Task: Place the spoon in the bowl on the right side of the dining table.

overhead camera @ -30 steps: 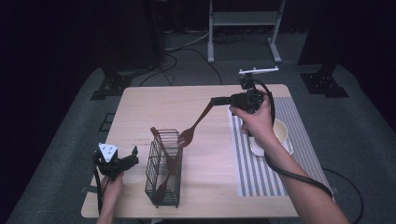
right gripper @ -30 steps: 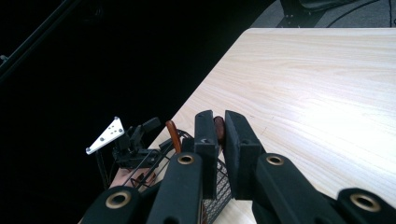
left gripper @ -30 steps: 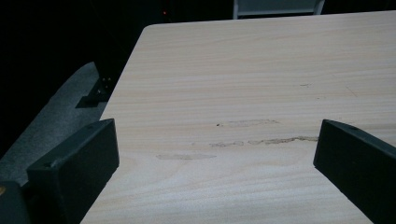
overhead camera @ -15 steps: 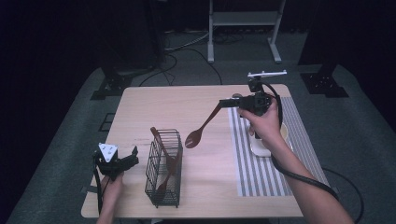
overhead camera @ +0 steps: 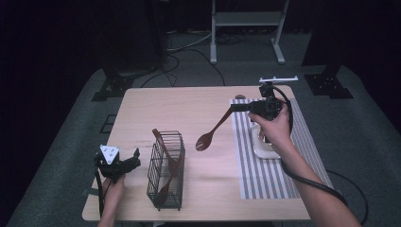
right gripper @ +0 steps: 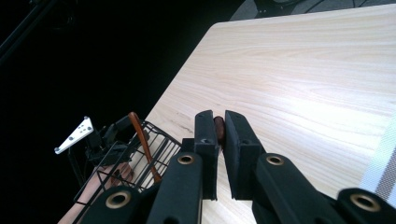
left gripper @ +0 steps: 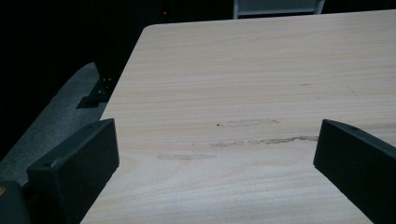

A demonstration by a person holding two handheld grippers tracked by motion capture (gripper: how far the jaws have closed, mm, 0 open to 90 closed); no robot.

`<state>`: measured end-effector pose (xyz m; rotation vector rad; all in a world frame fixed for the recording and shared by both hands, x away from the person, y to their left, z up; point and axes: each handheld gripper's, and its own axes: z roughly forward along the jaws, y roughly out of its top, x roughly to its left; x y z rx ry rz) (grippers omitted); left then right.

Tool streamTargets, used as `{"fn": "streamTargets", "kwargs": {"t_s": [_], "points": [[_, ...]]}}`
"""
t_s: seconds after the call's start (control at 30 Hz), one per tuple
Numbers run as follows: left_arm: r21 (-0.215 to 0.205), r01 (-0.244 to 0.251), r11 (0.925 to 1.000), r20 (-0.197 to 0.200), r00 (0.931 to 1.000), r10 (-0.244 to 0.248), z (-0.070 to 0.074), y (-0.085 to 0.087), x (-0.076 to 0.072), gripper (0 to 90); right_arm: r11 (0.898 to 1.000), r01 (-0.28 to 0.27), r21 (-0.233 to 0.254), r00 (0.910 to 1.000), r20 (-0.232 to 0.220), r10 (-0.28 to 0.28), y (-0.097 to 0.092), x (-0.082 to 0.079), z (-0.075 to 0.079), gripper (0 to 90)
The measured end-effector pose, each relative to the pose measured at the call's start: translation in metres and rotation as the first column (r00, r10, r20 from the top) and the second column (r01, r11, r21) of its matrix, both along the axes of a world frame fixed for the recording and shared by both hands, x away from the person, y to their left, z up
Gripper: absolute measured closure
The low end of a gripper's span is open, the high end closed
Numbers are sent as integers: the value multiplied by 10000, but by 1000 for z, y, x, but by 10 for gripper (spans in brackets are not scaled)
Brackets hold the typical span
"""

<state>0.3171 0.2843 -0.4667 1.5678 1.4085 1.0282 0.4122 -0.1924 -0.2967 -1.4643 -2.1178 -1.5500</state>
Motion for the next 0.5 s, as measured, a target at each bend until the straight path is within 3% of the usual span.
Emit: {"fn": "streamTargets", "kwargs": {"t_s": [0.5], "points": [[30,-8,10000,-9,10000,8,0,0,0,0,9993,380,-54,9990,-233,-381,-18,1,-13,836]]}}
